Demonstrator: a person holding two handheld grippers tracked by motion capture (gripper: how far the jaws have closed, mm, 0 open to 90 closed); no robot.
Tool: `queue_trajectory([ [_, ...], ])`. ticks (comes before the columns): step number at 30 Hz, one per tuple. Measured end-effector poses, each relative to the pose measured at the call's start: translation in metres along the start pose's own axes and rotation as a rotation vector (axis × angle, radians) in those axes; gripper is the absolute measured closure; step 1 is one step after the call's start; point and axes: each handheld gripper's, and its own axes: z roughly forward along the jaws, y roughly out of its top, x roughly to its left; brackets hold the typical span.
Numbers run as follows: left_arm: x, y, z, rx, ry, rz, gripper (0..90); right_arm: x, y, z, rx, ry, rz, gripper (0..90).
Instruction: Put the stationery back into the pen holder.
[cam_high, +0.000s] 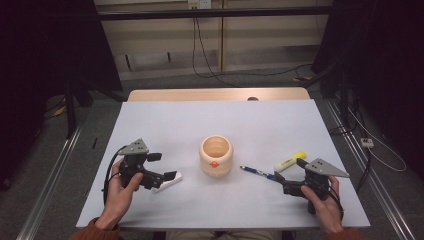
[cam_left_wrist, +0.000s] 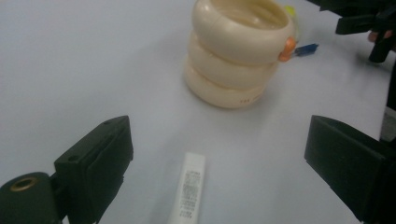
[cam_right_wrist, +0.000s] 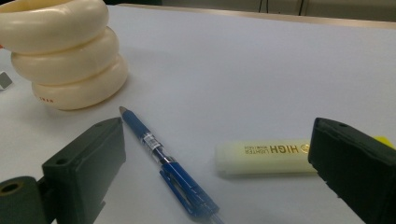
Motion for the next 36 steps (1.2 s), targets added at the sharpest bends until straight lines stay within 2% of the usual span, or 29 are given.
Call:
queue_trajectory([
  [3,0.000,-0.007,0.001,0.005,-0.011,0.008,8.4,0.000,0.000,0.001,-0.001,-0.001,0.001,3.8],
  [6,0.000,-0.011,0.002,0.021,0.005,0.014,8.6,0.000,0.000,0.000,0.001,-0.001,-0.001,3.8],
  [9,0.000,-0.015,0.002,0.056,0.031,0.037,11.5,0.000,0.000,0.000,-0.002,-0.004,-0.001,3.8],
  [11,0.000,-0.018,0.004,0.077,0.042,0.033,11.4,0.000,0.000,0.000,0.001,-0.002,-0.003,3.8],
  [16,-0.001,-0.022,0.004,0.125,0.092,0.084,14.5,0.000,0.000,0.000,0.002,-0.002,-0.004,3.8],
  [19,0.000,-0.024,0.006,0.174,0.129,0.109,18.5,0.000,0.000,0.000,0.002,-0.001,-0.004,3.8],
  [22,0.001,-0.026,0.007,0.219,0.147,0.129,20.1,0.000,0.000,0.000,0.002,-0.002,-0.003,3.8],
  [31,-0.001,-0.029,0.008,0.270,0.139,0.113,31.0,0.000,0.000,0.001,0.001,-0.002,-0.002,3.8],
  [32,-0.001,-0.028,0.008,0.281,0.135,0.124,32.0,0.000,0.000,0.001,0.001,-0.001,-0.002,3.8],
  [34,-0.002,-0.029,0.009,0.296,0.114,0.135,40.4,0.000,0.000,0.001,0.002,-0.003,-0.002,3.8],
  [36,-0.003,-0.029,0.010,0.309,0.117,0.138,42.7,0.001,0.000,0.001,0.001,-0.002,-0.002,3.8],
])
